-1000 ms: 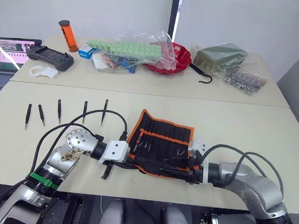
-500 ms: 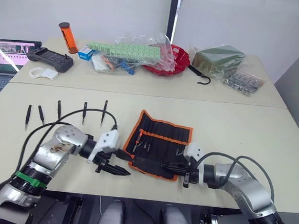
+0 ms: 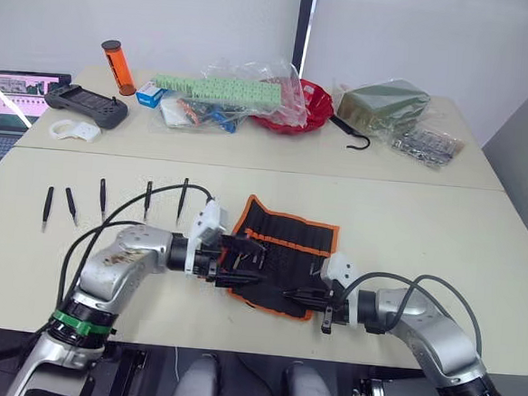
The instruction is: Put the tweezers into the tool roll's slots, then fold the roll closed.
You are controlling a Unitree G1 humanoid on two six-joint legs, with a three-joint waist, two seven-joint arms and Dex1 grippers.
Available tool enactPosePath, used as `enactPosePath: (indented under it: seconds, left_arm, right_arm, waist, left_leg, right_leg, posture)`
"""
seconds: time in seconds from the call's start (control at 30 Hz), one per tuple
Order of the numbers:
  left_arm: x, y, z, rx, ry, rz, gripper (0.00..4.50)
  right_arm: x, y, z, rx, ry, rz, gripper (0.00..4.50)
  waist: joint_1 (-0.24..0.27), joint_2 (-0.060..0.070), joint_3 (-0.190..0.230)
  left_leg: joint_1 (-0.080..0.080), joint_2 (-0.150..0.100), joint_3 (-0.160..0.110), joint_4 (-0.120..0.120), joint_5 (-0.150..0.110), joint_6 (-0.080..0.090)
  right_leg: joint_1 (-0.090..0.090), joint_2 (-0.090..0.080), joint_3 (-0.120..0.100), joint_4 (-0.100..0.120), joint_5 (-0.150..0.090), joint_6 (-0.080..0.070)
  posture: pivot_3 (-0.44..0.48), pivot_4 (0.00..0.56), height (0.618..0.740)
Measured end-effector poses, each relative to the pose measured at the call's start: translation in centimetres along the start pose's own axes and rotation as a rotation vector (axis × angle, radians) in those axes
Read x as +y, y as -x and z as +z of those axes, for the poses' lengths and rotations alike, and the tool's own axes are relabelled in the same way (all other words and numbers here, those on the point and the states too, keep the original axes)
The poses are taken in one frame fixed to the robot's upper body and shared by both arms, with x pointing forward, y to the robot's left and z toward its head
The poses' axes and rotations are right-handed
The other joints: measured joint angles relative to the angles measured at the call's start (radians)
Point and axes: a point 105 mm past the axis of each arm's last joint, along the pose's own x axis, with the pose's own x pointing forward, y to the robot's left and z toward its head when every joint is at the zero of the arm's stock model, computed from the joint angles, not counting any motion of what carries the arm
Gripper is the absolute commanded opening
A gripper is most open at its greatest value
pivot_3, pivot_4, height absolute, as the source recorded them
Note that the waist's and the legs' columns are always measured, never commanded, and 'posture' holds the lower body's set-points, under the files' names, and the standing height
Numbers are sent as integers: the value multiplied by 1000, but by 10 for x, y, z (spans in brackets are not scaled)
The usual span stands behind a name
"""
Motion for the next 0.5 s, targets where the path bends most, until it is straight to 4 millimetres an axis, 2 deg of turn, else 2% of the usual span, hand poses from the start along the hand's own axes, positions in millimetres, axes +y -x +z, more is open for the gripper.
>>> enactPosePath:
  seconds: [0.1, 0.27, 0.37, 0.5]
  left_arm:
    - [1, -5, -4, 33, -40, 26, 1654]
    - [-2, -17, -25, 115, -31, 36, 37]
    - [-10, -21, -39, 129, 21, 22, 37]
    - [-8, -24, -45, 137, 21, 36, 37]
  right_arm:
    - [0, 0, 0, 0, 0, -1, 0]
    - [0, 0, 0, 0, 1, -3, 0]
    - [1, 0, 0, 2, -1, -3, 0]
    - [1, 0, 0, 5, -2, -1, 0]
  waist:
    - [0, 0, 0]
    - [0, 0, 0]
    - [0, 0, 0]
    - [1, 0, 0]
  left_leg:
    - [0, 0, 0, 0, 0, 0]
    - [0, 0, 0, 0, 0, 0]
    - [0, 0, 0, -1, 0, 0]
    - [1, 0, 0, -1, 0, 0]
  right_leg:
    - [0, 0, 0, 0, 0, 0]
    - [0, 0, 0, 0, 0, 0]
    - [0, 0, 0, 0, 0, 0]
    - [0, 0, 0, -1, 0, 0]
  posture:
    - [0, 150, 740]
    - [0, 150, 740]
    - [0, 150, 740]
    - [0, 150, 740]
